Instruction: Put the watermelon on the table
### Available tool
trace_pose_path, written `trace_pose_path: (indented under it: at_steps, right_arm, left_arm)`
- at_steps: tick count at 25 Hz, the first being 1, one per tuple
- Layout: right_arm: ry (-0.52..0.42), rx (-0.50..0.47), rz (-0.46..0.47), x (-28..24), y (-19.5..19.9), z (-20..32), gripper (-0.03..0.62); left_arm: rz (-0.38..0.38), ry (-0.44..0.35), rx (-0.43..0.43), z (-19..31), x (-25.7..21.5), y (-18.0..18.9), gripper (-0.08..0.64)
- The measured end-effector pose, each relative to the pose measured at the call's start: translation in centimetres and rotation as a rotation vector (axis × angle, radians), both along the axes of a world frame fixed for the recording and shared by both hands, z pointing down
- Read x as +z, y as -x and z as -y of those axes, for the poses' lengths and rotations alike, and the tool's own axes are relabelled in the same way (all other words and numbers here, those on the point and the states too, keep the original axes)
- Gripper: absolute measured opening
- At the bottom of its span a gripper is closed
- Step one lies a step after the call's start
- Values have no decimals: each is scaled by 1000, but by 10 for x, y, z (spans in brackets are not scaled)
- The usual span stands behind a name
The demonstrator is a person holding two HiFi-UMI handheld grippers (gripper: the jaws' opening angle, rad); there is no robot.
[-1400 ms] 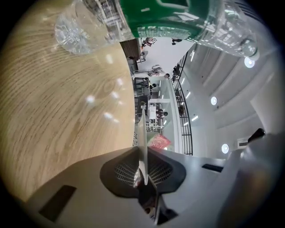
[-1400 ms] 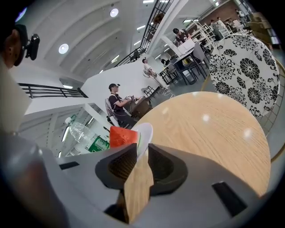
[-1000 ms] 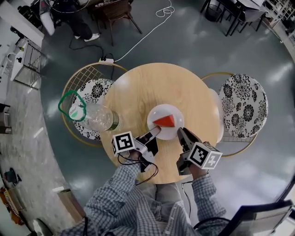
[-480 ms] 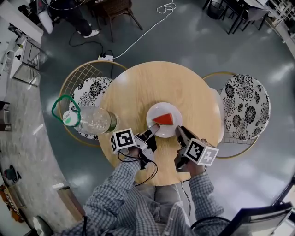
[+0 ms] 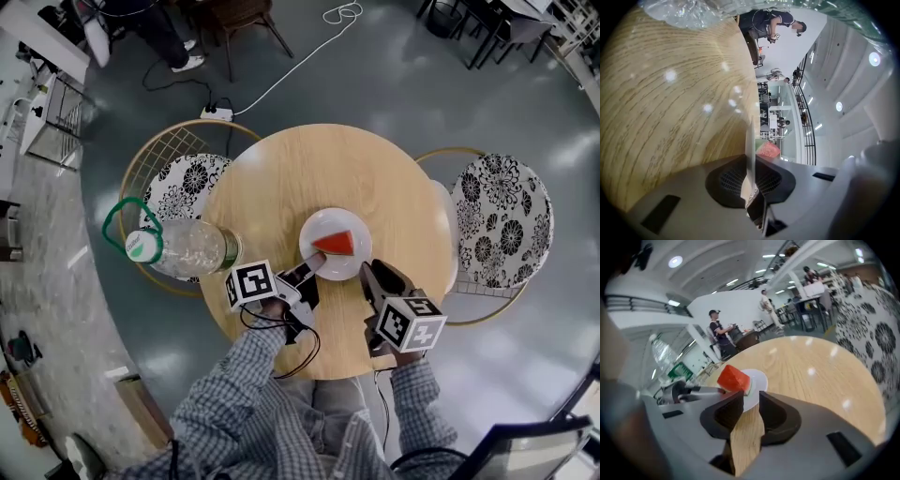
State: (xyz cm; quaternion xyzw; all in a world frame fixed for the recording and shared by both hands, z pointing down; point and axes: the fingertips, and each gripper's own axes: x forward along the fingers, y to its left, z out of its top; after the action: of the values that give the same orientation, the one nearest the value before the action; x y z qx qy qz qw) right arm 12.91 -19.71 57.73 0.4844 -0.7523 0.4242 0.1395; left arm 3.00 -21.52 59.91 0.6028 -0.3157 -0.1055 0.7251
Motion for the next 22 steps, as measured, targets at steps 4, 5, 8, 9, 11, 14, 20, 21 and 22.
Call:
trace_pose_path:
  at_steps: [4, 5, 8, 9, 11, 14, 20, 21, 22]
  right_arm:
    - [-251, -413, -372, -20, 37, -21, 87]
    - [-305, -514, -464, -21, 46, -28, 87]
    - [-418, -782, -718, -14, 66, -44, 87]
    - [-442, -841, -781, -11, 71, -46, 87]
    - [-461, -903, -857, -4, 76, -47, 87]
    - [-459, -945, -939, 6, 76, -43, 87]
    - [-473, -989, -996, 5, 76, -41, 40]
    - [-472, -987, -993, 5, 76, -41, 40]
    - [-471, -985, -991, 5, 76, -41, 40]
  left_arm:
    - [-7, 10, -9, 1, 3, 1, 31]
    - [-7, 12, -8, 1, 3, 1, 31]
    - [-6, 12, -3, 0, 3, 1, 31]
    - [-5, 13, -2, 1, 3, 1, 31]
    - [-7, 13, -3, 1, 3, 1, 31]
    - [-10, 16, -2, 1, 3, 1, 31]
    - [18, 7, 16, 1, 1, 0, 31]
    - [28, 1, 23, 2, -1, -1, 31]
    - [34, -7, 31, 2, -3, -2, 32]
